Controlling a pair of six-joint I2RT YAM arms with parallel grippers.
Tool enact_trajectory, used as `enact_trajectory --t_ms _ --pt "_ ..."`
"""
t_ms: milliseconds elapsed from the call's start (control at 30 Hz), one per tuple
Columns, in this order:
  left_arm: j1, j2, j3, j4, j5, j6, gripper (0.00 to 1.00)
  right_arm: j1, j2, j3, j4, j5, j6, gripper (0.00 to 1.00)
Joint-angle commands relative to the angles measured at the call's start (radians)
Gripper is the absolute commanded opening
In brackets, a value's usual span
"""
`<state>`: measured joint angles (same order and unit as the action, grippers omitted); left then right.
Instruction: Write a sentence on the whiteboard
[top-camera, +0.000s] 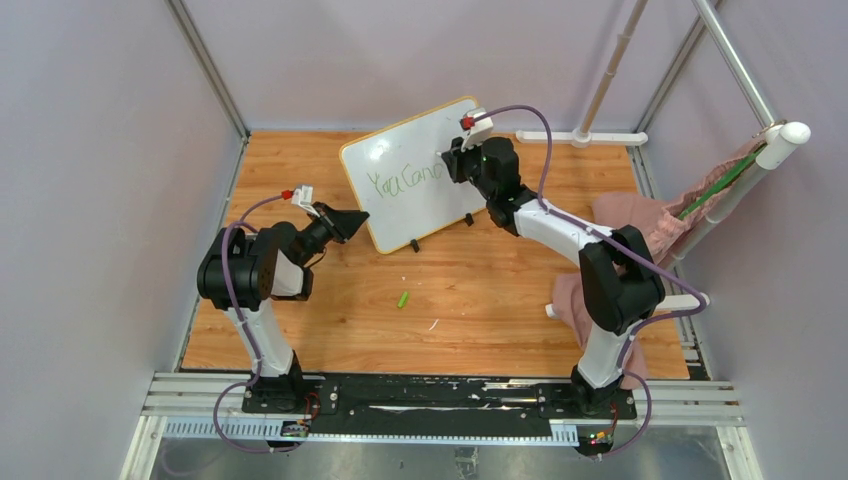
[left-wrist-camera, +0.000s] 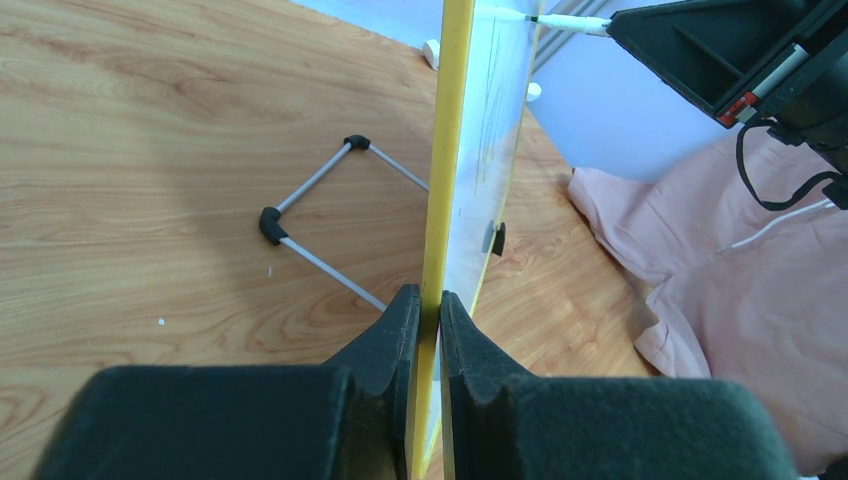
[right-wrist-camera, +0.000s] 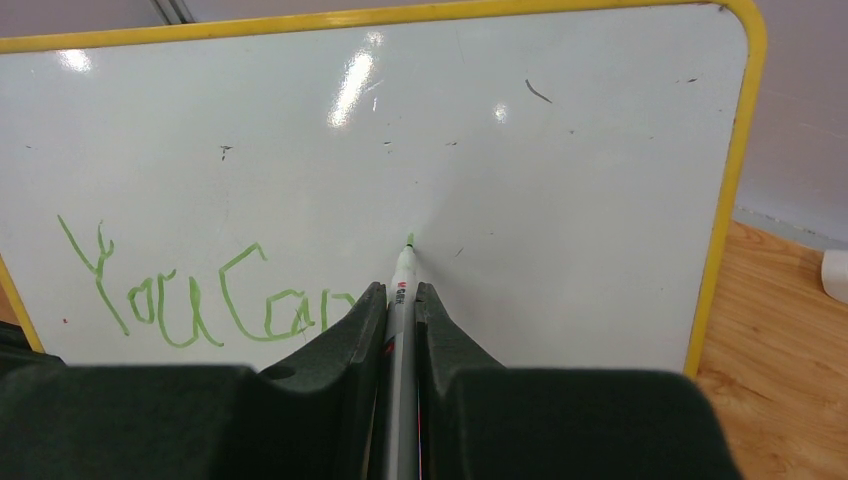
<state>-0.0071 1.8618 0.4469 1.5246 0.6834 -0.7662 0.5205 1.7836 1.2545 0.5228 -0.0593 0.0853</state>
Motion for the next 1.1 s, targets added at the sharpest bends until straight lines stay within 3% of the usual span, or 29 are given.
enact_trajectory --t_ms 0,1067 --pt "-0.011 0.025 0.001 0.025 -0.005 0.018 0.00 -0.015 0.010 0.013 0.009 0.002 0.003 0.00" --pt "-0.011 0.023 0.001 0.026 -0.007 0.018 0.00 -0.034 -0.055 -0.142 0.054 0.034 0.017 0.00"
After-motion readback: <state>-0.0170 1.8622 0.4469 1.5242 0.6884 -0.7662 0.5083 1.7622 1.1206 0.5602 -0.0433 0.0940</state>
